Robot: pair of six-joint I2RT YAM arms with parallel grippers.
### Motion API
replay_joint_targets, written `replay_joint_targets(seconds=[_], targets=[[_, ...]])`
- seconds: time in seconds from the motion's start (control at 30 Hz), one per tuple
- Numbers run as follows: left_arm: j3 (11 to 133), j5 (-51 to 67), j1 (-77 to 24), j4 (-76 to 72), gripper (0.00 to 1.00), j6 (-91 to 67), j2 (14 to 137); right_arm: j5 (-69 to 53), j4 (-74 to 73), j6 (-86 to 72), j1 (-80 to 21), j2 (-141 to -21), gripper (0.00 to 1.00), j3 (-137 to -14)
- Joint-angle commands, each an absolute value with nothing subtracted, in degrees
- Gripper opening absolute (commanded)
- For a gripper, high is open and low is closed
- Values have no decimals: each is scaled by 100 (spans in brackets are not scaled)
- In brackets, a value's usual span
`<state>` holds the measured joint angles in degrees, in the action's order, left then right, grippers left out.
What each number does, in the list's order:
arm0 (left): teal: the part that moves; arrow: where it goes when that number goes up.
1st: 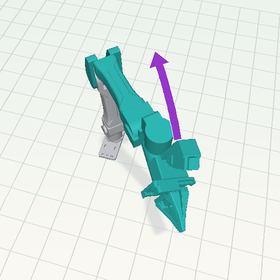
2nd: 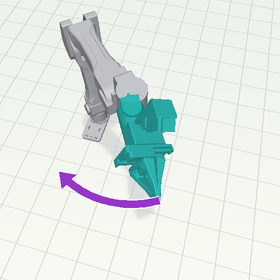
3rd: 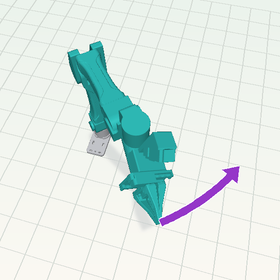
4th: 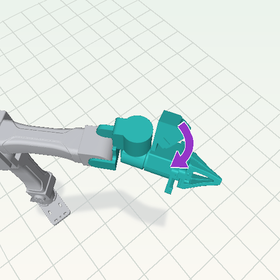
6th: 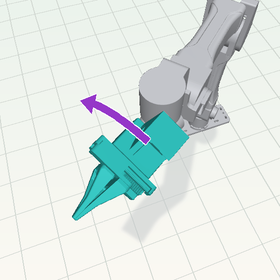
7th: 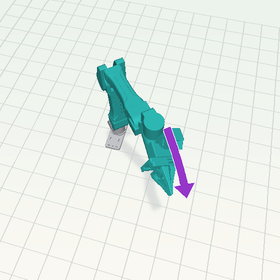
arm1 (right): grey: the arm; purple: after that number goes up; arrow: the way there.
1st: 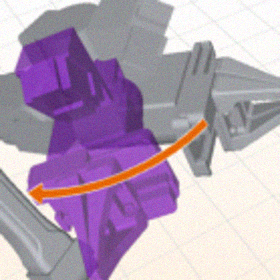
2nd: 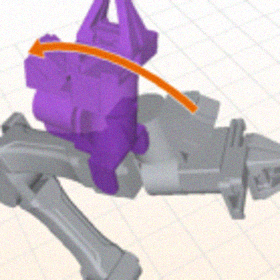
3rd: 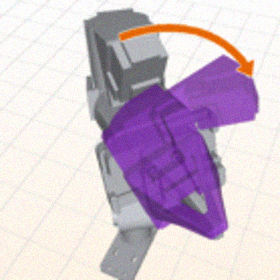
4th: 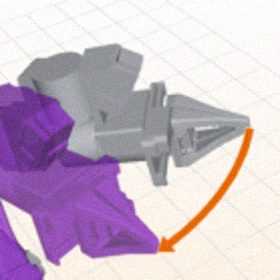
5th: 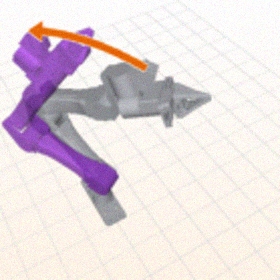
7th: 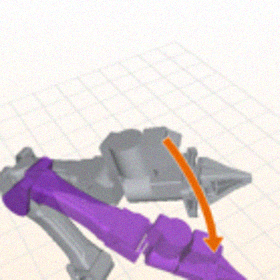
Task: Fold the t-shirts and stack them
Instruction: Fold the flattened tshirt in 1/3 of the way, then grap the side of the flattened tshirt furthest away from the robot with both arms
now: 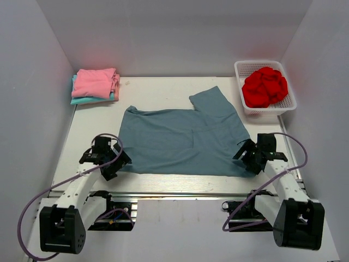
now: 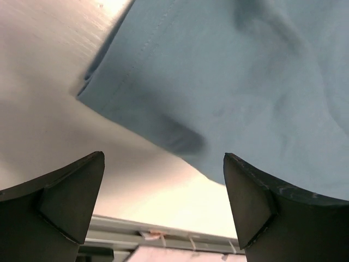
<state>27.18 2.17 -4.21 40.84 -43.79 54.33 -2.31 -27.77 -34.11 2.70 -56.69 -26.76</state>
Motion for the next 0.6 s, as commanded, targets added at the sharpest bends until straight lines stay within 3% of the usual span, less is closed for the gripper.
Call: replay_joint_targets(seconds=[0.0, 0.13, 0.4, 0.57], targets=[[3277, 88, -413, 4334, 100, -4386, 5115, -106, -3349, -3349, 229, -5256, 83, -2969], [3848, -149, -413, 3745, 100, -4184, 5430, -281, -2849, -2936, 150, -5264, 85, -3506], [6271, -414, -413, 3190, 98, -2919, 8616, -615, -2128, -2093, -359, -5957, 86, -4719], [7179, -150, -413, 2786, 93, -2593, 9770, -607, -1856, -1934, -667, -6881, 86, -5289]])
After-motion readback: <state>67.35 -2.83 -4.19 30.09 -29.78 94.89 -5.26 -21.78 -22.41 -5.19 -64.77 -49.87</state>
